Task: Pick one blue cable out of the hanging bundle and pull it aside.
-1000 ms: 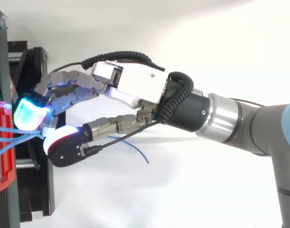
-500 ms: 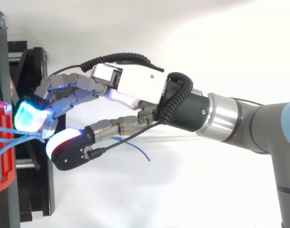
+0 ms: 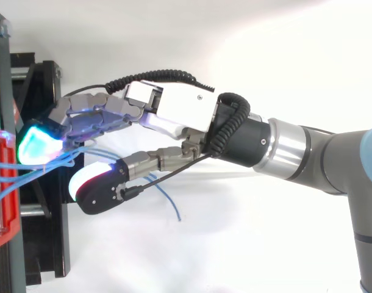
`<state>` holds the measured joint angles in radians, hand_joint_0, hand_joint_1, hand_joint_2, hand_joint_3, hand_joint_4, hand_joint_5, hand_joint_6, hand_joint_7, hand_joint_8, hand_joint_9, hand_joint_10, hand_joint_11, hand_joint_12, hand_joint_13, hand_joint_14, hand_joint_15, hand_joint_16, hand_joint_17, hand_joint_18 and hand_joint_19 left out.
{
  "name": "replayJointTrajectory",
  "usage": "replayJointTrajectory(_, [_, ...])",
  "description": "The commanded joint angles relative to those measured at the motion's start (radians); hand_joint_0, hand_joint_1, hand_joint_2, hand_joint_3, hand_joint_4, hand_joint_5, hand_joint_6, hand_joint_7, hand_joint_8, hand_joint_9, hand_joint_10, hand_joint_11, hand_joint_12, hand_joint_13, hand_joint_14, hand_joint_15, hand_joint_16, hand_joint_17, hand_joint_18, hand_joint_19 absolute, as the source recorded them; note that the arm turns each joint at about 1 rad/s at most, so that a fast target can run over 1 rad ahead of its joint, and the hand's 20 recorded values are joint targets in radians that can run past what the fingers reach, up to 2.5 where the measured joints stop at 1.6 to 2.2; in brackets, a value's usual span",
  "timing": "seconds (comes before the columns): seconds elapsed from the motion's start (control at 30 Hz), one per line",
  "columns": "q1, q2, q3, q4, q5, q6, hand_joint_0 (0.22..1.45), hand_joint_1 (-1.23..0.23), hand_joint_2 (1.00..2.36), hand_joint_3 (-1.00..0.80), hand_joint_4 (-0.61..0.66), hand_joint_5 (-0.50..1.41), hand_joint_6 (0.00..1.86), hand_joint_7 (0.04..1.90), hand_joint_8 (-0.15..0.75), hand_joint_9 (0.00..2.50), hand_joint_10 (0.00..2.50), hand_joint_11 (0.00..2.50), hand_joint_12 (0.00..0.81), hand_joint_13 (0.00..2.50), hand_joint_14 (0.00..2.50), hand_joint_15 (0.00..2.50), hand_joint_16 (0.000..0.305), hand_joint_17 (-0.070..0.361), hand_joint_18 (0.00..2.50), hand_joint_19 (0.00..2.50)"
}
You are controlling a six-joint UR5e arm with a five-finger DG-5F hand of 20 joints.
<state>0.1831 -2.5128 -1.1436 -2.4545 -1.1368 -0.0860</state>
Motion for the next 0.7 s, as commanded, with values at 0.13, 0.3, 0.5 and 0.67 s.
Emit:
replayJointTrajectory(0.13, [0.006,0.0,0.022,0.002,-0.017,0.003,0.52,-0.67,1.0,-0.5,0.18,-0.11,0.5,0.94,0.24,0.77,0.02,0.77,0.339,0.67,0.02,0.47,0.051,0.114,0.44,0.39])
replayJointTrajectory(0.3, [0.006,0.0,0.022,-0.003,-0.023,0.025,0.54,-0.67,1.0,-0.49,0.18,-0.1,0.5,0.97,0.242,0.86,0.02,0.82,0.327,0.72,0.02,0.49,0.049,0.111,0.48,0.4])
replayJointTrajectory(0.5, [0.007,0.002,0.022,-0.009,-0.029,0.058,0.56,-0.66,1.0,-0.48,0.17,-0.09,0.5,1.03,0.241,0.94,0.02,0.86,0.322,0.77,0.02,0.51,0.048,0.107,0.52,0.42])
replayJointTrajectory(0.67, [0.006,0.014,0.022,-0.031,-0.043,0.089,0.57,-0.65,1.0,-0.47,0.17,-0.08,0.5,1.06,0.241,0.96,0.02,0.87,0.316,0.79,0.02,0.52,0.047,0.106,0.54,0.43])
